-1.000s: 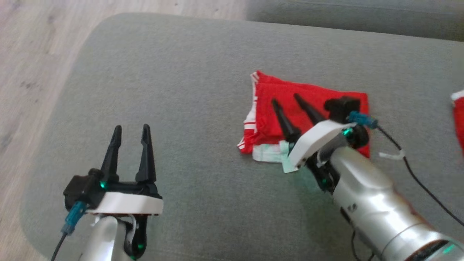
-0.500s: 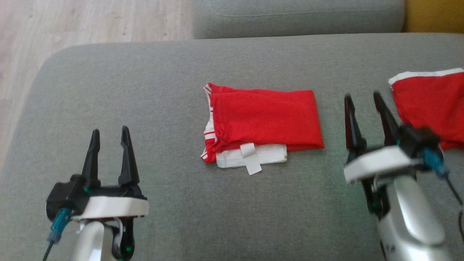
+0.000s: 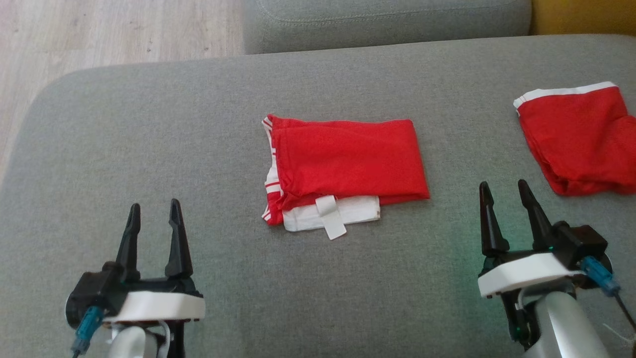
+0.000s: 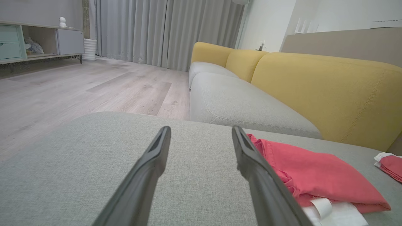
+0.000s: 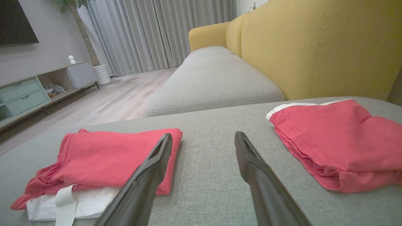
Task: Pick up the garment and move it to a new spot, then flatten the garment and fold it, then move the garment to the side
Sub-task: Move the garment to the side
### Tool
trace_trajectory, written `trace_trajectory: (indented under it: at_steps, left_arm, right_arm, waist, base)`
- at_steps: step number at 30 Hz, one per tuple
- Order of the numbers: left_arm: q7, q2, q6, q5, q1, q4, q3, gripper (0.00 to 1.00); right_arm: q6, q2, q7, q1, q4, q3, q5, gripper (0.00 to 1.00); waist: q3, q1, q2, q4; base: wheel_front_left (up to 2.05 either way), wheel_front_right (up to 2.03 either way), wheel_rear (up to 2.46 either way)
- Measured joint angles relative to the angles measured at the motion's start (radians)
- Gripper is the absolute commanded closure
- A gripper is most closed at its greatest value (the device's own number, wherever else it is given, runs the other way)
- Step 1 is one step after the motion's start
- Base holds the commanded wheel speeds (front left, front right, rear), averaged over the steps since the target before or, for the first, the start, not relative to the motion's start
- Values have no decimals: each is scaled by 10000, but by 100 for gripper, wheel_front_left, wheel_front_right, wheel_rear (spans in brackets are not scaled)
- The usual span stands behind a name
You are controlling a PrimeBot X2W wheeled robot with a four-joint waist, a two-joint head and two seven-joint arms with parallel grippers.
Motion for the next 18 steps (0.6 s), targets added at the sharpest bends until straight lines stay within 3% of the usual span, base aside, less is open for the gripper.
trace_trajectory:
  at_steps: [10, 18]
  left_arm:
    - [0, -4, -15, -13, -270, -59, -366, 0]
    - [-2, -4, -21, -165, -771, -267, -709, 0]
  right_arm:
    - [0, 0, 61, -741, 257, 29, -249, 0]
    - [0, -6, 1356, -2277, 1595, -46, -646, 0]
  waist:
    - [380, 0, 0, 350]
    - [998, 1, 0, 1030]
  base:
    - [0, 0, 0]
    - [0, 0, 0]
